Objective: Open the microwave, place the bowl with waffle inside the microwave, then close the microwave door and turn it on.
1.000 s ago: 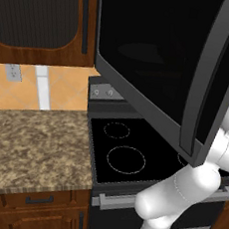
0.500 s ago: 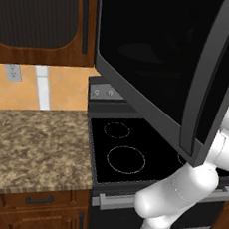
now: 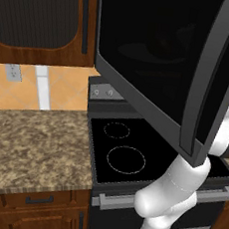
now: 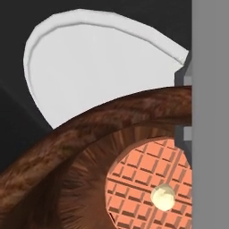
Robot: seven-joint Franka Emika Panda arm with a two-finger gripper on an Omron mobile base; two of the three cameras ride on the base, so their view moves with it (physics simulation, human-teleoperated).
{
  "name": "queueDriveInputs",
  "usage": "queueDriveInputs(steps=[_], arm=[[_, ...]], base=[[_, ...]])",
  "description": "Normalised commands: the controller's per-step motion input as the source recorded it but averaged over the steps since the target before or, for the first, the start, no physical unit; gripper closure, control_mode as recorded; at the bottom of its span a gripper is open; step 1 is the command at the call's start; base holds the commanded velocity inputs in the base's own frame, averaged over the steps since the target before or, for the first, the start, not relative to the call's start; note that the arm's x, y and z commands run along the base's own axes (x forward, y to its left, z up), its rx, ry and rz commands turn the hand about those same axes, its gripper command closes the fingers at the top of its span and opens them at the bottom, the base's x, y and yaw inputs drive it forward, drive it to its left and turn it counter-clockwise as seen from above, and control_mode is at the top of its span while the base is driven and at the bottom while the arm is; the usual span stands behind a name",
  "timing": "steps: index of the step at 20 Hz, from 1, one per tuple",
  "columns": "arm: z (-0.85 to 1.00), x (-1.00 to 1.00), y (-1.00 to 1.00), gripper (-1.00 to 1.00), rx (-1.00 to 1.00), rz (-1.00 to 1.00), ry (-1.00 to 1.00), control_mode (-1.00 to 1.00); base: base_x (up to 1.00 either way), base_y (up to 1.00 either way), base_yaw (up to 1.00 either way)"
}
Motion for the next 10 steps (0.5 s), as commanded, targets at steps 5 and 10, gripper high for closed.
queueDriveInputs(steps=[5, 10], arm=[[-0.25, 0.31, -0.06, 1.00, 0.00, 0.00, 0.00, -1.00], [-0.43, 0.09, 0.00, -1.00, 0.00, 0.00, -0.01, -1.00]], base=[[0.00, 0.00, 0.00], [0.00, 0.00, 0.00]])
